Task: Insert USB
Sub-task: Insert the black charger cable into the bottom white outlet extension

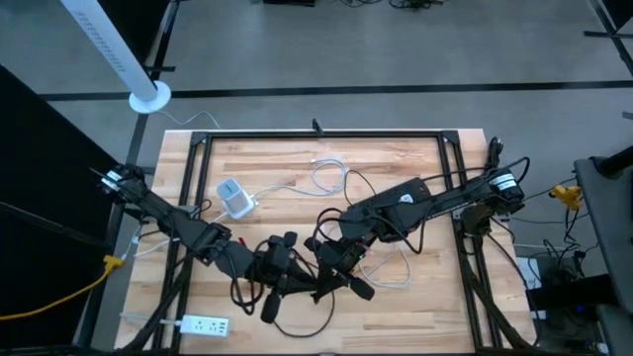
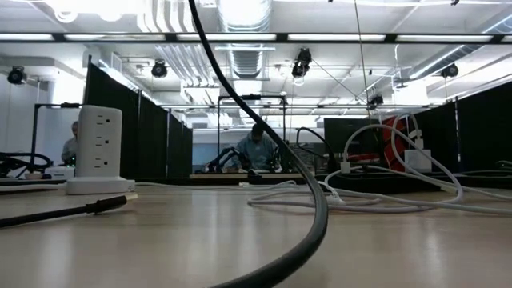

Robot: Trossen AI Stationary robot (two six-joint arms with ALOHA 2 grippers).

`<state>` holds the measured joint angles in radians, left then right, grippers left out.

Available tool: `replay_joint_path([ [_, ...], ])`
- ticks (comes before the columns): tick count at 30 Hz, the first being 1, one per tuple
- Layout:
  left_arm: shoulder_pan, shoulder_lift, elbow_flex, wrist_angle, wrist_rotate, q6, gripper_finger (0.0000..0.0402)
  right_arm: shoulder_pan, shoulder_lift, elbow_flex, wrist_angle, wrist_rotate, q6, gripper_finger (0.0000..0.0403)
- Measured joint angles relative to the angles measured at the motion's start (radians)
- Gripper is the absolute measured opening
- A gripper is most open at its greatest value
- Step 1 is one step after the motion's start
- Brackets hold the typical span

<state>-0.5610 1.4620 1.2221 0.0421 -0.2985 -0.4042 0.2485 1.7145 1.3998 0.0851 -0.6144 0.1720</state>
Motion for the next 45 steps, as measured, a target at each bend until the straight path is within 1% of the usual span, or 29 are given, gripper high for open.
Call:
replay_joint_path([
  [3, 0.005, 0.001, 0.000, -0.002, 0.001, -0.005, 0.0002, 0.000, 0.000, 0.000, -0.008, 0.004, 0.012, 0.0014],
  [5, 0.009, -0.002, 0.000, -0.009, -0.011, -0.008, 0.0001, 0.000, 0.000, 0.000, -0.016, 0.025, 0.038, 0.0014],
  [8, 0.013, -0.016, 0.000, -0.037, -0.035, -0.005, 0.0001, 0.001, -0.010, 0.000, -0.050, 0.095, 0.061, 0.0015],
  [9, 0.016, -0.021, 0.000, -0.050, -0.039, -0.008, 0.0001, 0.003, -0.017, 0.000, -0.066, 0.127, 0.061, 0.0021],
  [11, 0.018, -0.032, 0.000, -0.076, -0.056, -0.021, 0.0000, 0.007, -0.031, 0.001, -0.100, 0.194, 0.064, 0.0047],
  [13, 0.022, -0.039, 0.000, -0.099, -0.068, -0.030, 0.0000, 0.006, -0.044, 0.001, -0.133, 0.249, 0.066, 0.0083],
  [16, 0.023, -0.053, 0.000, -0.132, -0.128, -0.035, 0.0000, 0.006, -0.077, 0.000, -0.180, 0.324, 0.064, 0.0139],
  [18, 0.028, -0.074, 0.000, -0.155, -0.174, -0.041, 0.0000, 0.013, -0.113, 0.000, -0.218, 0.391, 0.062, 0.0168],
  [20, 0.036, -0.098, 0.000, -0.199, -0.225, -0.046, 0.0000, 0.022, -0.149, 0.000, -0.270, 0.481, 0.057, 0.0189],
  [22, 0.045, -0.117, 0.000, -0.237, -0.297, -0.062, 0.0000, 0.041, -0.186, 0.000, -0.331, 0.603, 0.051, 0.0201],
  [25, 0.075, -0.133, 0.000, -0.243, -0.412, -0.111, 0.0000, 0.088, -0.230, 0.000, -0.356, 0.854, 0.073, 0.0210],
  [28, 0.118, -0.136, 0.000, -0.234, -0.481, -0.165, 0.0000, 0.149, -0.240, 0.001, -0.354, 1.117, 0.097, 0.0209],
  [30, 0.150, -0.130, 0.000, -0.233, -0.484, -0.182, 0.0000, 0.181, -0.228, 0.001, -0.361, 1.282, 0.104, 0.0205],
  [31, 0.165, -0.128, 0.000, -0.233, -0.478, -0.197, 0.0000, 0.193, -0.221, 0.001, -0.359, 1.347, 0.106, 0.0202],
  [34, 0.209, -0.127, 0.000, -0.215, -0.436, -0.222, 0.0000, 0.212, -0.191, 0.000, -0.339, 1.480, 0.105, 0.0193],
  [36, 0.245, -0.128, 0.000, -0.202, -0.372, -0.260, 0.0000, 0.215, -0.163, 0.000, -0.332, 1.533, 0.104, 0.0188],
  [39, 0.293, -0.127, 0.000, -0.204, -0.304, -0.334, 0.0000, 0.215, -0.108, 0.000, -0.296, 1.574, 0.091, 0.0182],
  [42, 0.324, -0.126, 0.000, -0.206, -0.279, -0.348, 0.0000, 0.216, -0.057, 0.003, -0.222, 1.647, 0.056, 0.0179],
  [45, 0.348, -0.125, 0.000, -0.219, -0.278, -0.348, 0.0000, 0.217, -0.006, 0.042, -0.209, 1.766, 0.029, 0.0180],
])
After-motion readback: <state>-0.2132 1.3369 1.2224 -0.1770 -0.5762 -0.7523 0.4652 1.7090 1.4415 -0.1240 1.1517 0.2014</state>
